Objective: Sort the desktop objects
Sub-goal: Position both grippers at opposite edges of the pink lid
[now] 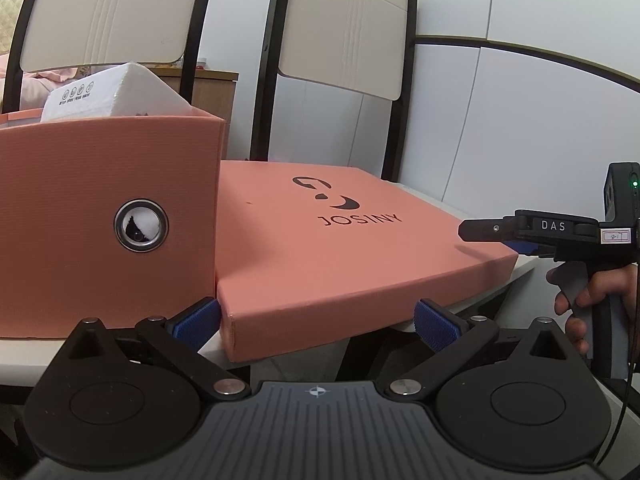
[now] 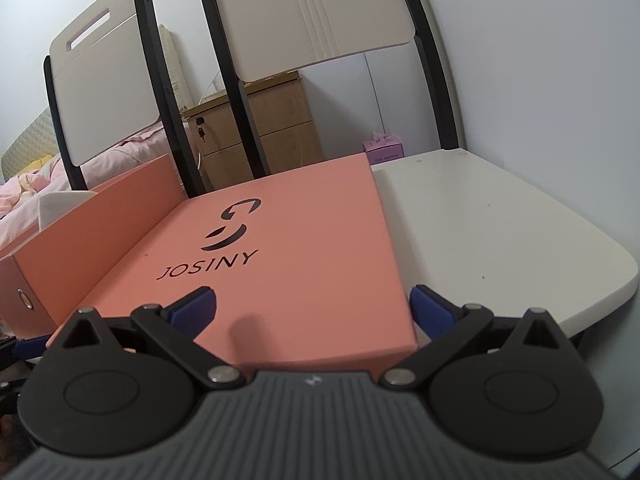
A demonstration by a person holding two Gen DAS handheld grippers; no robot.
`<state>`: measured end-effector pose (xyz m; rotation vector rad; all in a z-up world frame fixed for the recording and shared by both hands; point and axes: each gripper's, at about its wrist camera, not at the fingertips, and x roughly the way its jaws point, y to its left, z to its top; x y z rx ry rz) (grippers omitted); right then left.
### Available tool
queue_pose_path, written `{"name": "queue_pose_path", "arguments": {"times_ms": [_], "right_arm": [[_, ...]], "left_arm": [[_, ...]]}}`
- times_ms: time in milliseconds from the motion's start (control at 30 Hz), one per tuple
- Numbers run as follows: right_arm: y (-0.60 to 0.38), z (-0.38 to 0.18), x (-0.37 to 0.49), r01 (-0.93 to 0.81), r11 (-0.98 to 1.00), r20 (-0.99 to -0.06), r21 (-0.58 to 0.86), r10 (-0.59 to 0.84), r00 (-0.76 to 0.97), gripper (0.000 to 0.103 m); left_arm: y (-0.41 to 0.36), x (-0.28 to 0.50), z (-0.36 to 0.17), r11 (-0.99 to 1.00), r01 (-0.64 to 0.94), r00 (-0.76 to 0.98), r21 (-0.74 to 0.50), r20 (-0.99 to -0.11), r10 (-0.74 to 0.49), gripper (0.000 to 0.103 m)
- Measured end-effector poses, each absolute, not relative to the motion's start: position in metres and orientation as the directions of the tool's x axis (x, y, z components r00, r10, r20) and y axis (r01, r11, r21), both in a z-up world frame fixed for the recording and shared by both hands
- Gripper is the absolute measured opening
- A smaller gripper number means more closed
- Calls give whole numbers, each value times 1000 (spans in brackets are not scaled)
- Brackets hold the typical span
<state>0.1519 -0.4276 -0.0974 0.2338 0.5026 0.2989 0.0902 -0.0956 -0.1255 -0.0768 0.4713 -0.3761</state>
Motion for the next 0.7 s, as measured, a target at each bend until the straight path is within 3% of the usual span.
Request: {"name": "queue_pose_path", "arguments": {"times_ms": [700], "right_arm": [[-435, -89, 114, -272, 920, -458, 282, 378, 805, 103]], "left_arm": [[-94, 71, -117, 927, 354, 818, -127, -439, -372, 103]]}}
